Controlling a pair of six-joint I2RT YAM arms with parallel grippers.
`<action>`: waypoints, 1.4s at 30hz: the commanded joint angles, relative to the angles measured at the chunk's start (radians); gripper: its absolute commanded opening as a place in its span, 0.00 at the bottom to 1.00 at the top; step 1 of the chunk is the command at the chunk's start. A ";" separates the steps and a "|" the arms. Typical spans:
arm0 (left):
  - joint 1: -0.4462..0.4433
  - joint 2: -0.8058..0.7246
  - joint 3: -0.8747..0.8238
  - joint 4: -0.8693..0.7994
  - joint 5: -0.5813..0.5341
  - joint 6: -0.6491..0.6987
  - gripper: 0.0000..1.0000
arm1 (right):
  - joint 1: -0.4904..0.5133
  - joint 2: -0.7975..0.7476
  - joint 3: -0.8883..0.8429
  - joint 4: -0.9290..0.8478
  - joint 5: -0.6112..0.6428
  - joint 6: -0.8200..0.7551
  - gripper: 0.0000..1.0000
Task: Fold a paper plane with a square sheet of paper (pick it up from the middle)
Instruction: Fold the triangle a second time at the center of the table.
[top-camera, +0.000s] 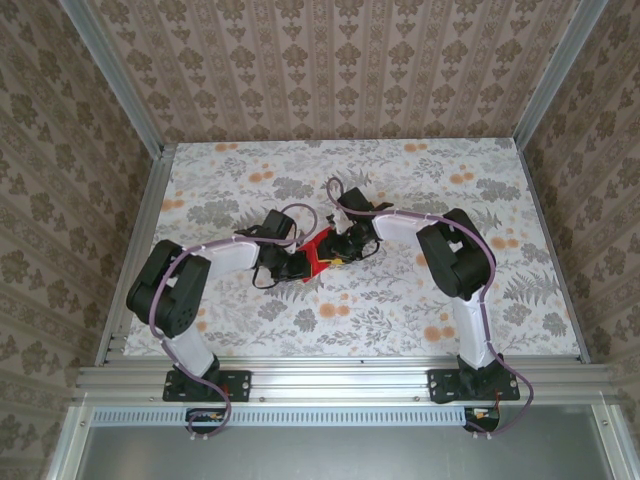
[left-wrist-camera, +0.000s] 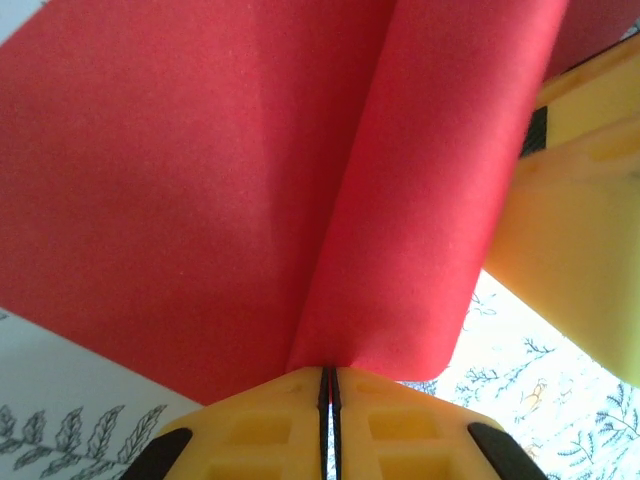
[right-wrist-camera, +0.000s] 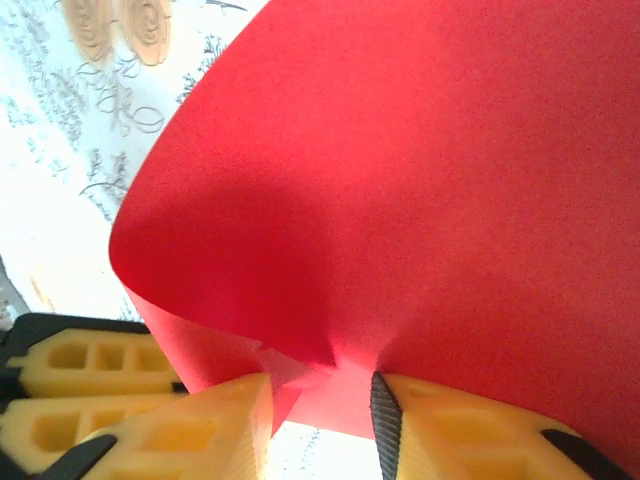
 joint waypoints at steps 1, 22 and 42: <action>-0.009 0.021 0.036 -0.028 -0.026 -0.025 0.12 | -0.026 -0.001 -0.065 0.060 0.030 0.036 0.38; -0.010 0.049 0.065 -0.082 -0.075 -0.022 0.11 | -0.046 -0.133 -0.205 0.362 -0.118 0.125 0.43; -0.013 0.060 0.078 -0.092 -0.078 -0.028 0.11 | 0.004 -0.105 -0.176 0.246 -0.100 0.033 0.30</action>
